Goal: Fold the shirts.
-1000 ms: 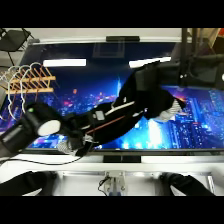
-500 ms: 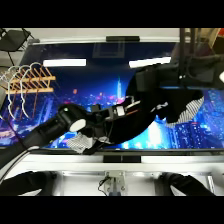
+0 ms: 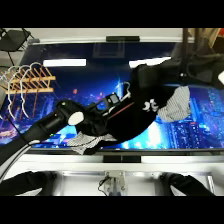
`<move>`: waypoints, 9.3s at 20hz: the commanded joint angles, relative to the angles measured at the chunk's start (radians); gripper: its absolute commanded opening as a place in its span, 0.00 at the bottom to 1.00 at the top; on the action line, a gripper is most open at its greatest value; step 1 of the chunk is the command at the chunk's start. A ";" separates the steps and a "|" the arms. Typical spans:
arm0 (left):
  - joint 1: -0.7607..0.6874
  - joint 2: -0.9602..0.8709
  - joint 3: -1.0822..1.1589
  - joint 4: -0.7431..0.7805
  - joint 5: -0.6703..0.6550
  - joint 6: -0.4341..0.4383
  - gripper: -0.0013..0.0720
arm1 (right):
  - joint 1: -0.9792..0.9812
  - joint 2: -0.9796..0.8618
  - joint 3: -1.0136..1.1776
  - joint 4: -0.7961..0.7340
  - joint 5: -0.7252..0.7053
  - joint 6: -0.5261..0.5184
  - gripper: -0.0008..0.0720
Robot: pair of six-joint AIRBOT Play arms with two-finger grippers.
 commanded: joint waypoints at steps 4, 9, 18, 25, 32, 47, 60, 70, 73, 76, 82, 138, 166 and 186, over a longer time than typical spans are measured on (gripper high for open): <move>0.004 0.029 0.001 -0.014 -0.117 0.029 0.09 | -0.200 0.058 -0.008 -0.317 0.262 0.140 0.94; 0.004 0.028 0.001 -0.025 -0.124 0.025 0.09 | -0.370 0.151 -0.403 -0.042 0.237 -0.022 0.94; 0.005 0.027 0.001 -0.066 -0.124 -0.001 0.09 | -0.269 0.106 -0.615 -0.123 -0.281 -0.013 0.21; 0.027 0.027 0.001 -0.066 -0.124 0.000 0.09 | -0.269 0.250 -0.404 -0.343 -0.242 -0.054 0.09; -0.016 0.027 0.001 -0.070 -0.118 0.021 0.09 | -0.269 0.081 -0.245 -0.406 -0.411 -0.084 0.10; 0.018 0.026 0.001 -0.069 -0.060 -0.034 0.09 | -0.472 0.085 -0.203 0.109 0.156 -0.335 0.77; 0.047 0.026 0.001 0.004 -0.109 0.128 0.09 | -0.410 -0.051 -0.203 0.042 -0.001 -1.601 0.77; 0.047 0.027 0.002 0.025 -0.047 0.183 0.09 | -0.386 -0.177 -0.203 0.108 0.084 -1.641 0.77; 0.048 0.026 0.001 0.025 -0.008 0.183 0.09 | -0.386 -0.205 -0.203 0.114 0.150 -1.640 0.42; 0.062 0.023 0.001 0.024 0.010 0.183 0.10 | -0.386 -0.193 -0.203 0.123 0.155 -1.579 0.10; 0.156 0.030 0.041 0.058 0.057 0.185 1.00 | -0.386 -0.114 -0.203 0.125 0.233 -1.529 0.09; 0.300 -0.214 0.083 -1.118 0.349 -0.114 0.62 | -0.305 0.115 -0.204 0.196 0.053 -0.884 0.08; 0.681 -0.214 0.083 -1.091 0.206 -0.089 0.09 | -0.306 0.144 -0.203 0.301 0.114 -0.885 0.08; 0.854 -0.217 0.091 -1.129 0.201 -0.079 0.09 | -0.306 0.196 -0.203 0.391 0.108 -0.905 0.08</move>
